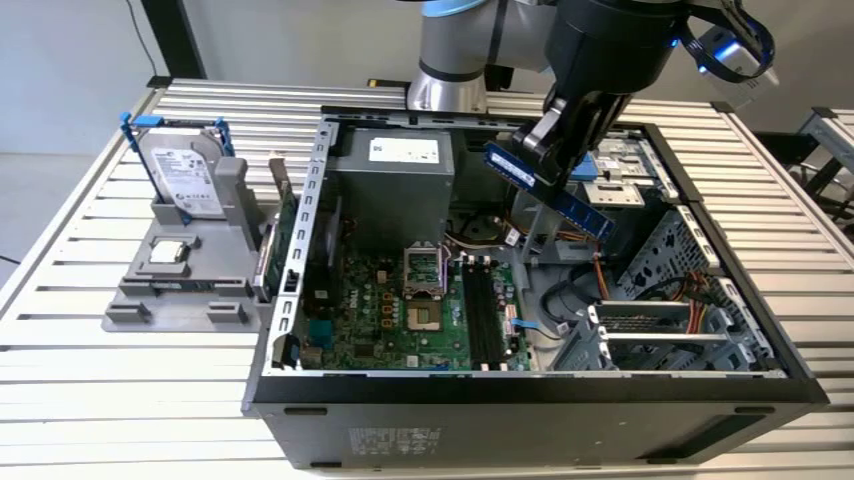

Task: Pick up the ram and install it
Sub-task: 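Insert the ram into the slot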

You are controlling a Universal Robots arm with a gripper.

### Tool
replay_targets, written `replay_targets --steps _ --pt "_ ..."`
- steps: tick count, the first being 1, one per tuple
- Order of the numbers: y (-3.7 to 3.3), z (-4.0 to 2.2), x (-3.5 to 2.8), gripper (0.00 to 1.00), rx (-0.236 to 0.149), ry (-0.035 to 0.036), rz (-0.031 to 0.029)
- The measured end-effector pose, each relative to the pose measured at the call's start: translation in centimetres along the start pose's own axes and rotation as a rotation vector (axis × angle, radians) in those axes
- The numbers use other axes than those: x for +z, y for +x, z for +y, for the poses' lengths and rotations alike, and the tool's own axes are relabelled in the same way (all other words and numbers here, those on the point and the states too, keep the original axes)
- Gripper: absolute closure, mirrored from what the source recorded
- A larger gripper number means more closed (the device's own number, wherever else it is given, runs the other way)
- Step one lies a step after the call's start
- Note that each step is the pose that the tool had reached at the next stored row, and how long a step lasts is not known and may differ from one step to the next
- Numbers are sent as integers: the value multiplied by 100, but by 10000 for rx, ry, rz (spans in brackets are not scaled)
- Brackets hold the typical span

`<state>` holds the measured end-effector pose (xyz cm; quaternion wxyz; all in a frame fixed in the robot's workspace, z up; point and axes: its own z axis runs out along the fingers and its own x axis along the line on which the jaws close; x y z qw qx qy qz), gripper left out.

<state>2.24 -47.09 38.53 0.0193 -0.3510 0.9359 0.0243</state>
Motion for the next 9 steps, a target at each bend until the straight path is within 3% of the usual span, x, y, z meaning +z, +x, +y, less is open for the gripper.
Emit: replay_targets --steps 9 --pt "0 0 0 100 139 8 -4"
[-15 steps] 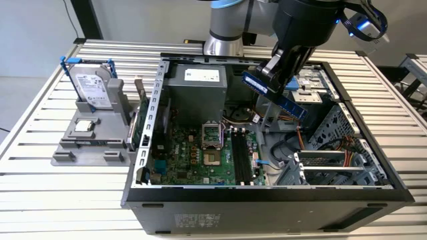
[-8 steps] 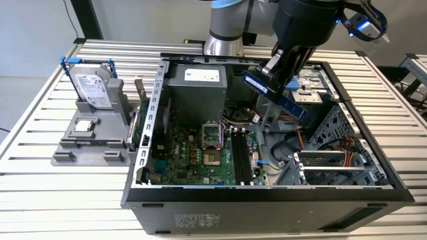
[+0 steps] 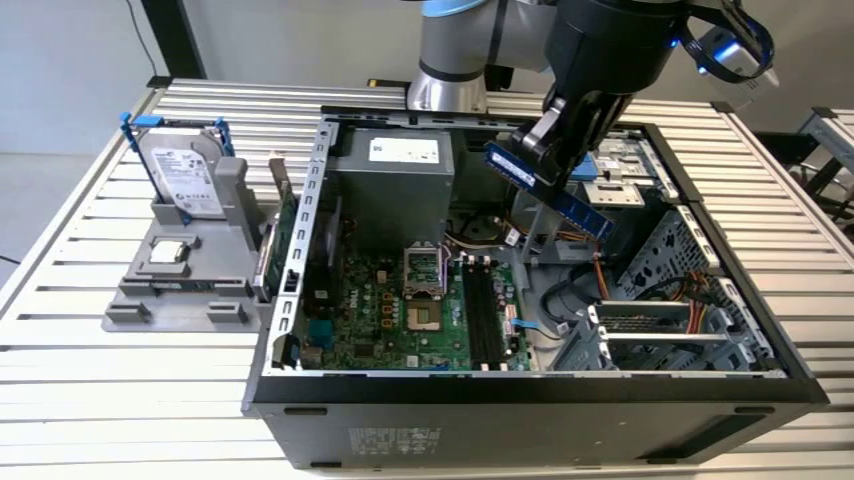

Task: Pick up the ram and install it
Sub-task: 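Insert the ram into the slot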

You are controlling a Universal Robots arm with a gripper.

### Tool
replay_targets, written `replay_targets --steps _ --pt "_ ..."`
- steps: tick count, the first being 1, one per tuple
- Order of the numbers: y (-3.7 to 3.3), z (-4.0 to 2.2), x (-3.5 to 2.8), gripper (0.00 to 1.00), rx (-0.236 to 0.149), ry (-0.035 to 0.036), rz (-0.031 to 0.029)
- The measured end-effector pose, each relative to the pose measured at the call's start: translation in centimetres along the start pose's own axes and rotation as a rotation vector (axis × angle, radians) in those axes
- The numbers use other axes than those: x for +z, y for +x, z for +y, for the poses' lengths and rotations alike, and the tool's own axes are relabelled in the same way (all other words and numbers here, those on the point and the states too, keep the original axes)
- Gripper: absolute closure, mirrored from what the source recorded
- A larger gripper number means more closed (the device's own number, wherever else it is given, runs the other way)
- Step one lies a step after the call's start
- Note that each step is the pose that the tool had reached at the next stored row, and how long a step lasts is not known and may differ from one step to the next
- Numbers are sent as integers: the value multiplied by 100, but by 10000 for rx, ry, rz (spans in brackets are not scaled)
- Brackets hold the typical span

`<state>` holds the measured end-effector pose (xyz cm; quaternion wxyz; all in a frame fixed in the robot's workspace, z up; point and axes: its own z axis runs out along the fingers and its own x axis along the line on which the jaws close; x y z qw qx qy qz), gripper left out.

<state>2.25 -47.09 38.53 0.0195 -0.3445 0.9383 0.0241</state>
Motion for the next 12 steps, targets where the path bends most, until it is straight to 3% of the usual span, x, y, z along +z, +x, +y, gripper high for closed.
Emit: replay_targets --steps 12 --pt "-1 0 0 100 214 11 -7"
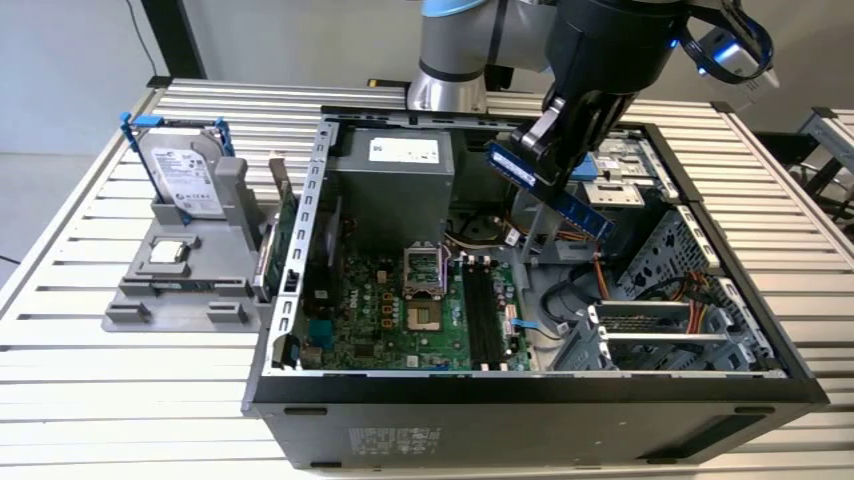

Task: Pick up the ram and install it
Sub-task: 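Insert the ram into the slot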

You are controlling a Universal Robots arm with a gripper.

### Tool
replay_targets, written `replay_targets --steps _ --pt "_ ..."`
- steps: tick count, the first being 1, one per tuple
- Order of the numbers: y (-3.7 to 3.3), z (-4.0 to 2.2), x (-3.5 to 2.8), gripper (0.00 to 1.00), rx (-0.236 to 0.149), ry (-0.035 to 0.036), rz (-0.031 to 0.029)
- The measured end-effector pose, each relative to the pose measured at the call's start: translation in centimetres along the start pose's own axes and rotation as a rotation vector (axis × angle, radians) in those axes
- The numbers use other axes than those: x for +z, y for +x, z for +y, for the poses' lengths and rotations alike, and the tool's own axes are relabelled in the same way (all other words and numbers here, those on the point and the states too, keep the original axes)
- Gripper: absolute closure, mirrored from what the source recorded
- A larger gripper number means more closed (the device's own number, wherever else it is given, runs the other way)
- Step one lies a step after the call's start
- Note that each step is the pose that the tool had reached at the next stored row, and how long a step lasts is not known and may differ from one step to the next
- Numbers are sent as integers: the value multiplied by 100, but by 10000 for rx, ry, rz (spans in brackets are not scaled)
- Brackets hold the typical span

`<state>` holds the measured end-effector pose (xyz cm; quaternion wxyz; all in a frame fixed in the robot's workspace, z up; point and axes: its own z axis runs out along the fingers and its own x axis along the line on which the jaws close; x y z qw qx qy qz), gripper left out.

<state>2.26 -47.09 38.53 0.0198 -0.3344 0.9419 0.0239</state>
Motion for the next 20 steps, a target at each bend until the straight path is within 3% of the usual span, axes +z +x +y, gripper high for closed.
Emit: replay_targets --steps 20 --pt "-4 -3 0 100 1064 57 -34"
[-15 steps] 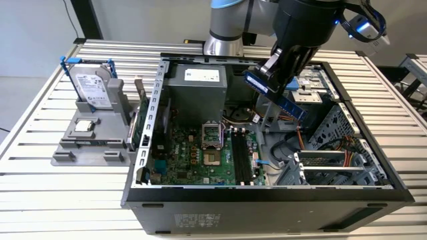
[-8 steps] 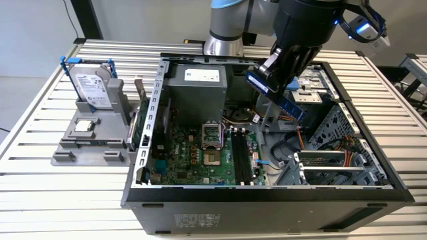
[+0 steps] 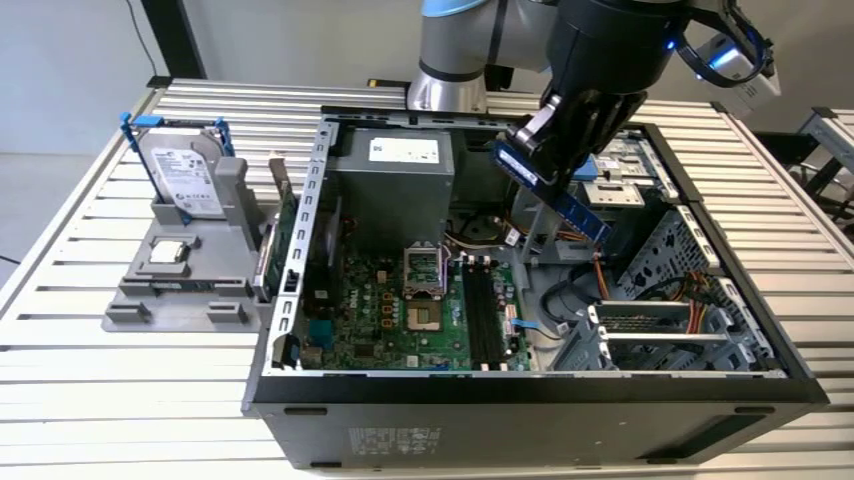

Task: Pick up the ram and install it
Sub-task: 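Insert the ram into the slot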

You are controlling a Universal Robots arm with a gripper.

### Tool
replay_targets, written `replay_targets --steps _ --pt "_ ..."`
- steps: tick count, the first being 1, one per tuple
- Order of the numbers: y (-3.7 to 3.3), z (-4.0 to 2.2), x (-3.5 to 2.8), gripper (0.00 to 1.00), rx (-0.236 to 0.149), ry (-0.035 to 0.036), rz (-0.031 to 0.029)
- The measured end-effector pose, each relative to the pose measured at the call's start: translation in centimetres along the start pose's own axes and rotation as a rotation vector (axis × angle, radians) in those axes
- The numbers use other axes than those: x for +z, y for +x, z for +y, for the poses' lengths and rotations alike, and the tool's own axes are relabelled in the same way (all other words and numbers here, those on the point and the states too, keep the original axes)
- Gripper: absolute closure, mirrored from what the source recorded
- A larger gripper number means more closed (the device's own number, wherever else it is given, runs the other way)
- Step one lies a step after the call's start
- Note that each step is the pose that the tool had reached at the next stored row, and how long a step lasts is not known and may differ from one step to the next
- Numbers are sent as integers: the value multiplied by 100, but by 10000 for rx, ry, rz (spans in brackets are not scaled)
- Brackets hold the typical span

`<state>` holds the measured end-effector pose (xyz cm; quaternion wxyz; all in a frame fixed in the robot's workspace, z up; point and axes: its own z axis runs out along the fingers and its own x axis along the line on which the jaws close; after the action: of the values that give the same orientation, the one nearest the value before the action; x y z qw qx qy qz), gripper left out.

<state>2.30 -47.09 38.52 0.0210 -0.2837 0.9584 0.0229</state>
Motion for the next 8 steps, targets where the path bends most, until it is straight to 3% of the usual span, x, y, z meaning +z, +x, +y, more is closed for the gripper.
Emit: replay_targets --steps 8 --pt "-2 -2 0 100 301 16 -9"
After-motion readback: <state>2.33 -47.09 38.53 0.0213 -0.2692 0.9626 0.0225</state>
